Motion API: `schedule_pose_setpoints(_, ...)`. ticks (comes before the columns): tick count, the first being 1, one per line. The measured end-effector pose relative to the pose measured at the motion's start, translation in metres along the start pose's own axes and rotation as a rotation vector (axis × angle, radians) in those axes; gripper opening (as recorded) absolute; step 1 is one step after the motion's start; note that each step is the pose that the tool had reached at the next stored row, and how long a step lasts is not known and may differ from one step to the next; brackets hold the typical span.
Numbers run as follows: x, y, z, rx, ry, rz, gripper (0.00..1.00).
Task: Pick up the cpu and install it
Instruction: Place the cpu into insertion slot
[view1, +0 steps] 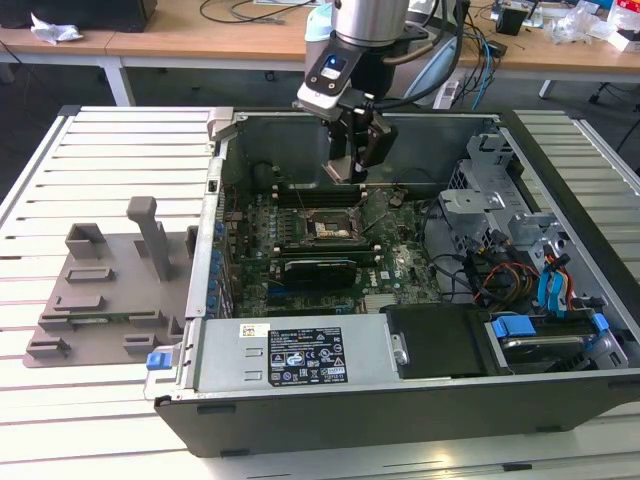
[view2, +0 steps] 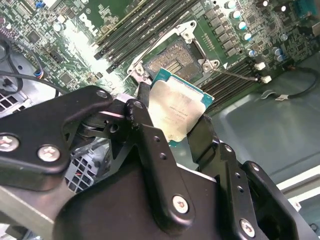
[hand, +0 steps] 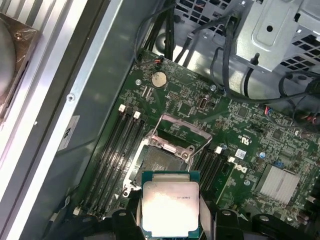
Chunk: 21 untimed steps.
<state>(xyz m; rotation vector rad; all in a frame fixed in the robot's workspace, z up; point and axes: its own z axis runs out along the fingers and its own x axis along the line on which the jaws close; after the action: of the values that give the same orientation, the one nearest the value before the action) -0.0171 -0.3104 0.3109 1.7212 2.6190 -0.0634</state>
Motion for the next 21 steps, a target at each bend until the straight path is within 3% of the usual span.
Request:
schedule_pose_setpoints(5, 0.0000, 0.0000, 0.0002, 0.0014, 0.0015, 0.049, 0.55)
schedule_pose_setpoints(21, 0.0000, 0.0000, 0.0010, 0.0036, 0.0034, 0.126, 0.55)
